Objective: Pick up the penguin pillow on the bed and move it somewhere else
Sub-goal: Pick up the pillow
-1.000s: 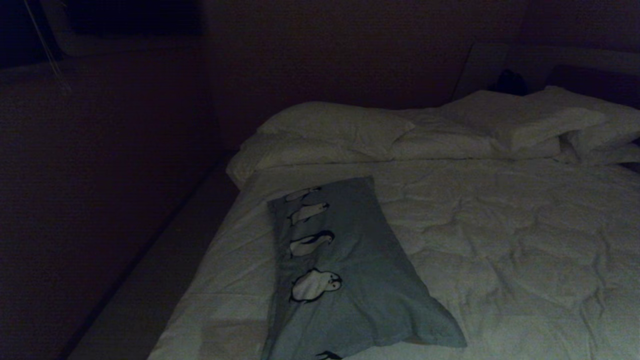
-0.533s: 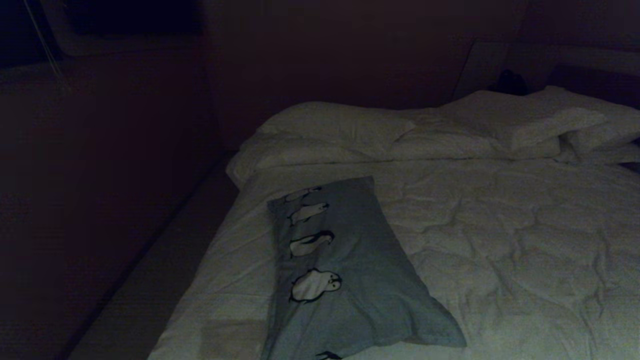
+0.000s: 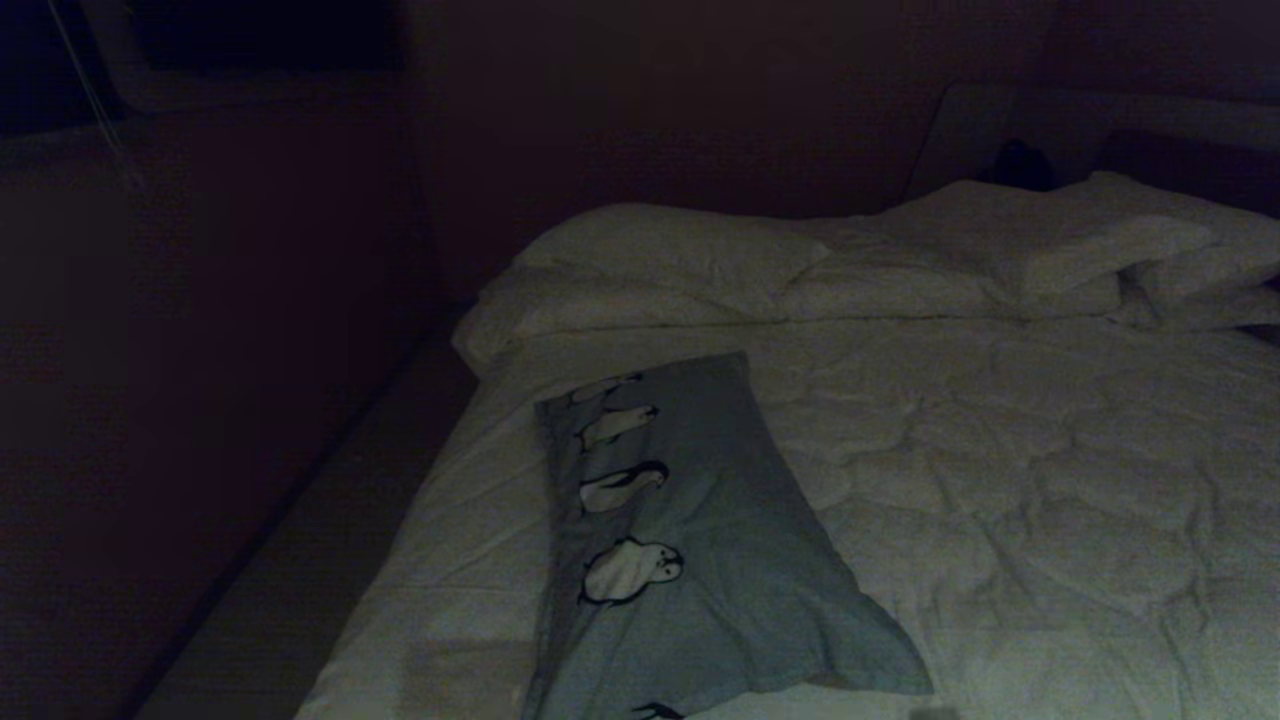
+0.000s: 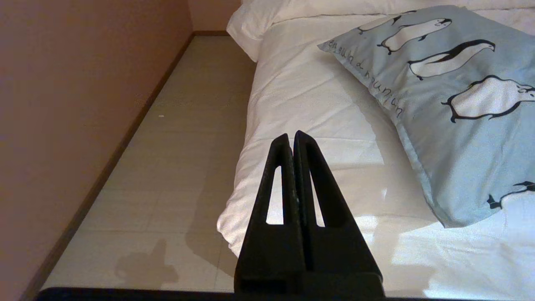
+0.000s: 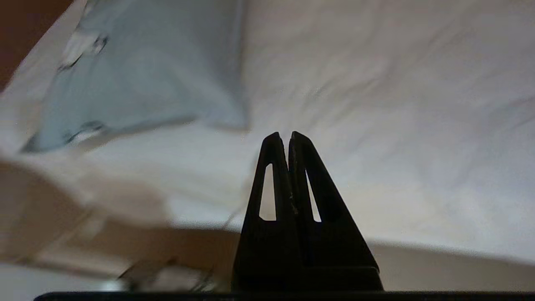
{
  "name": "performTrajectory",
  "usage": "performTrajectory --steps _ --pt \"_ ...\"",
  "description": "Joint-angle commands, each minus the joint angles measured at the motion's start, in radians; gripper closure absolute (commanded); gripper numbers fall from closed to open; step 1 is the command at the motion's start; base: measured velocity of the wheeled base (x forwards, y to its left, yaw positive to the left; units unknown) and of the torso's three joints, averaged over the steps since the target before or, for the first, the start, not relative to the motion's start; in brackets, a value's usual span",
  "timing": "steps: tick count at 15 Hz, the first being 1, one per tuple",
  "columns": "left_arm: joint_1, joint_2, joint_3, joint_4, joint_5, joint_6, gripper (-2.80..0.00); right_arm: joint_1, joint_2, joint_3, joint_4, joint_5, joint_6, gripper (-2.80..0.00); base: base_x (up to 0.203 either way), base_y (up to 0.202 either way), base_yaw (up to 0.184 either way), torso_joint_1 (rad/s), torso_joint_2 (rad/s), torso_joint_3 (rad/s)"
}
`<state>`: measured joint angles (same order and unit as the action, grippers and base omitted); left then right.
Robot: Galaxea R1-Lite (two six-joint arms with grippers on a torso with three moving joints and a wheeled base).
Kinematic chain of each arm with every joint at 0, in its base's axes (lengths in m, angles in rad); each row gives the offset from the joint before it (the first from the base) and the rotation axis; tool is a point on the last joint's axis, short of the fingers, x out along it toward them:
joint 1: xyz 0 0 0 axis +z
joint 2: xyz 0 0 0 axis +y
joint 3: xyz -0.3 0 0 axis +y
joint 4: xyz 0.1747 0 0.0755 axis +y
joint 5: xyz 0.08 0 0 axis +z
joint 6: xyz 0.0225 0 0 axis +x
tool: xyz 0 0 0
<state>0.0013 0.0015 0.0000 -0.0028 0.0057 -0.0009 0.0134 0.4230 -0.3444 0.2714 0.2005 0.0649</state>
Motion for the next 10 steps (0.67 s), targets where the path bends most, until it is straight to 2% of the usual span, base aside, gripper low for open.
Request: performTrajectory --steps 1,4,7,10 --pt "0.000 0.000 0.000 0.000 0.000 -0.001 0.00 0.002 0.230 -0.001 -0.143 0.155 0.083 0.00 0.000 0.000 0.000 0.000 0.00 0.000" --pt "0.000 0.000 0.000 0.000 0.000 -0.001 0.00 0.007 0.411 -0.005 -0.269 0.207 0.136 0.00 0.000 0.000 0.000 0.000 0.00 0.000" --pt "0.000 0.000 0.000 0.000 0.000 -0.001 0.00 0.008 0.581 -0.030 -0.342 0.214 0.150 0.00 0.000 0.000 0.000 0.000 0.00 0.000" --pt "0.000 0.000 0.000 0.000 0.000 -0.001 0.00 0.008 0.776 -0.118 -0.416 0.211 0.165 0.00 0.000 0.000 0.000 0.000 0.00 0.000"
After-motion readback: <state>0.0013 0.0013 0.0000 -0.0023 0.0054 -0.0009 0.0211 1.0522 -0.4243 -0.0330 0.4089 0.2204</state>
